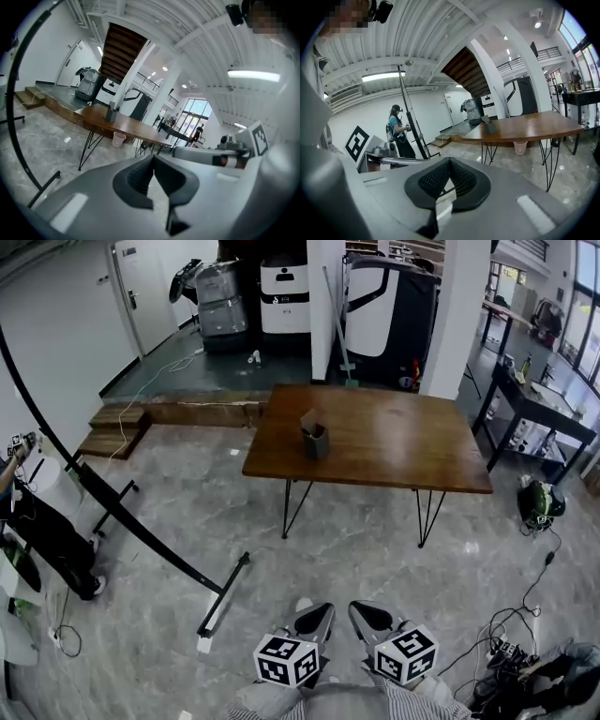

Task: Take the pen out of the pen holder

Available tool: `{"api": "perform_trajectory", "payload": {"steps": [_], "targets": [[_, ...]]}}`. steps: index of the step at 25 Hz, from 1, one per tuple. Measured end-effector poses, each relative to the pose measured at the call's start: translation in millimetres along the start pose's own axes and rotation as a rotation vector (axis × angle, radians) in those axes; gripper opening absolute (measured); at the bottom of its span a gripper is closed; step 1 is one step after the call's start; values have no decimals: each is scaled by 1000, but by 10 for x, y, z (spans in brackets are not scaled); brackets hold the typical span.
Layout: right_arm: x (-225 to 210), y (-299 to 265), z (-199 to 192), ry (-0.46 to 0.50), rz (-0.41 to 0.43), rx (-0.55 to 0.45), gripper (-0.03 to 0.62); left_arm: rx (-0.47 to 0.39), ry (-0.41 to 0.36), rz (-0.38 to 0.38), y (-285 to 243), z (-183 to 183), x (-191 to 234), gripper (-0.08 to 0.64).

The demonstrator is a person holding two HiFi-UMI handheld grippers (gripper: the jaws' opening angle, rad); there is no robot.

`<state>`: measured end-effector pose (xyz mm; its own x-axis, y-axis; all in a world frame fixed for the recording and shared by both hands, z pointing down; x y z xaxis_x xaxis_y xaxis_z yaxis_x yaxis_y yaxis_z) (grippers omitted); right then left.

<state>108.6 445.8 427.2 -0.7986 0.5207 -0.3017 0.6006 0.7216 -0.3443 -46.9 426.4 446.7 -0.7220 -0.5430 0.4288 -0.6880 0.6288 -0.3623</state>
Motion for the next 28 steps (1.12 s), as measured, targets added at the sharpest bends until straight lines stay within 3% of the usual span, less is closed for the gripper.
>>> {"api": "perform_trajectory", "payload": {"steps": [4, 9, 16, 28], "targets": [[-315, -456, 279, 0, -25, -21, -2, -15, -11, -13, -340, 369, 361, 8], [-625, -1101, 828, 1, -46, -116, -2, -46, -11, -55, -732, 970, 897, 8], [-929, -2010, 1483, 12, -44, -141, -2, -68, -36, -88, -1176, 1743, 1621, 8], [-1306, -2738, 1774, -45, -21, -84, -2, -26, 48, -79, -1729, 2115, 2312, 8]]}}
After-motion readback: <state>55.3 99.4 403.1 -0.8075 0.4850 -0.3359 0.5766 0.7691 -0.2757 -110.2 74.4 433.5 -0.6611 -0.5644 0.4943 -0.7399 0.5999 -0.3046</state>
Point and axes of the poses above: the fingertips, and each gripper's own axes: y backward along the fingers, x to its left, z out of its top, the point moved 9 cm from there along y, backward along the fingers, and after that the axes turned 1 degree about z, right-handed, at the moved point
